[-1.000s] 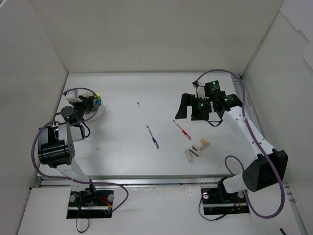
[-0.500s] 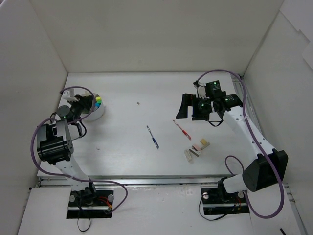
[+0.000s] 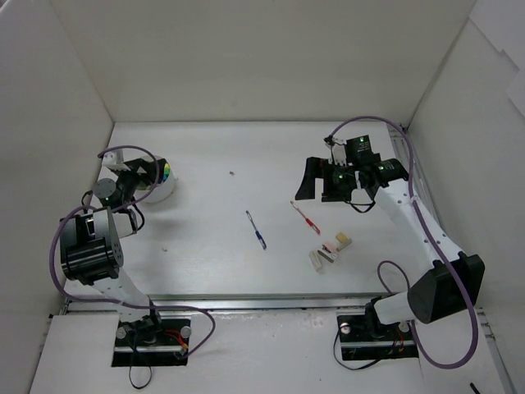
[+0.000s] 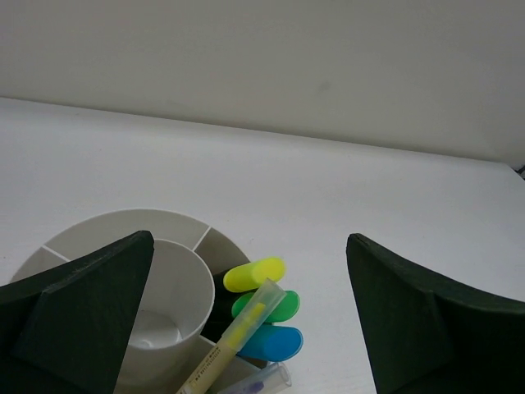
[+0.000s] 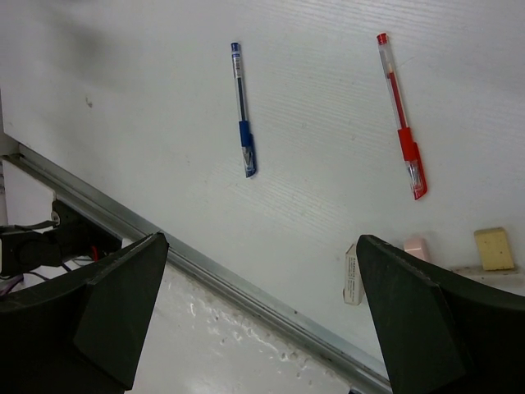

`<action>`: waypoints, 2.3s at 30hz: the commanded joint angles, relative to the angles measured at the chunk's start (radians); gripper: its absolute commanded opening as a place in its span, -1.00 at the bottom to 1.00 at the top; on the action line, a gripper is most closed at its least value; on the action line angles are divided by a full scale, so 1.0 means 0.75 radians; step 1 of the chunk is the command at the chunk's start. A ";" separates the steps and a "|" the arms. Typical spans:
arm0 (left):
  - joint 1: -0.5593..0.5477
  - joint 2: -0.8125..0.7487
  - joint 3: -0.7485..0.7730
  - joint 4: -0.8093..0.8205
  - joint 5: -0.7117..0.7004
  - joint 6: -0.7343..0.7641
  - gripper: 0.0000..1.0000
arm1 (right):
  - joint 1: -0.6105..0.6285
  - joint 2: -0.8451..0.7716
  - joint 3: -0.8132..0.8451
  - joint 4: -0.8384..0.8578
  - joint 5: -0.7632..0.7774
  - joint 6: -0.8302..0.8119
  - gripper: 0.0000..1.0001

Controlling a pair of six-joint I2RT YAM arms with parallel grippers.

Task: Sort the stationery into containers
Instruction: Place the pen in the storage box, then pick up the pen from the center of the board.

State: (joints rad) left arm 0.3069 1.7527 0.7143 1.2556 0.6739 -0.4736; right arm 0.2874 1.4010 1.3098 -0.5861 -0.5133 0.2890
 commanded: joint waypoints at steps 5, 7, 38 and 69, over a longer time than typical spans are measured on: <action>-0.002 -0.275 -0.024 0.557 0.053 -0.023 0.99 | -0.009 -0.088 -0.004 0.043 -0.005 -0.003 0.96; -0.002 -0.346 -0.032 0.496 0.053 -0.011 0.99 | -0.011 -0.101 -0.014 0.045 0.003 0.001 0.96; -0.256 -1.177 0.488 -2.152 -0.884 -0.045 0.99 | -0.193 -0.085 -0.360 0.450 0.576 0.208 0.96; -0.256 -1.300 0.201 -1.936 -0.555 0.106 0.99 | -0.508 0.799 0.329 0.395 1.136 1.204 0.96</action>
State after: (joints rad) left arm 0.1177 0.7666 0.8356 -0.2691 0.2619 -0.4160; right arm -0.0849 1.9820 1.4933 -0.2852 0.2321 0.9756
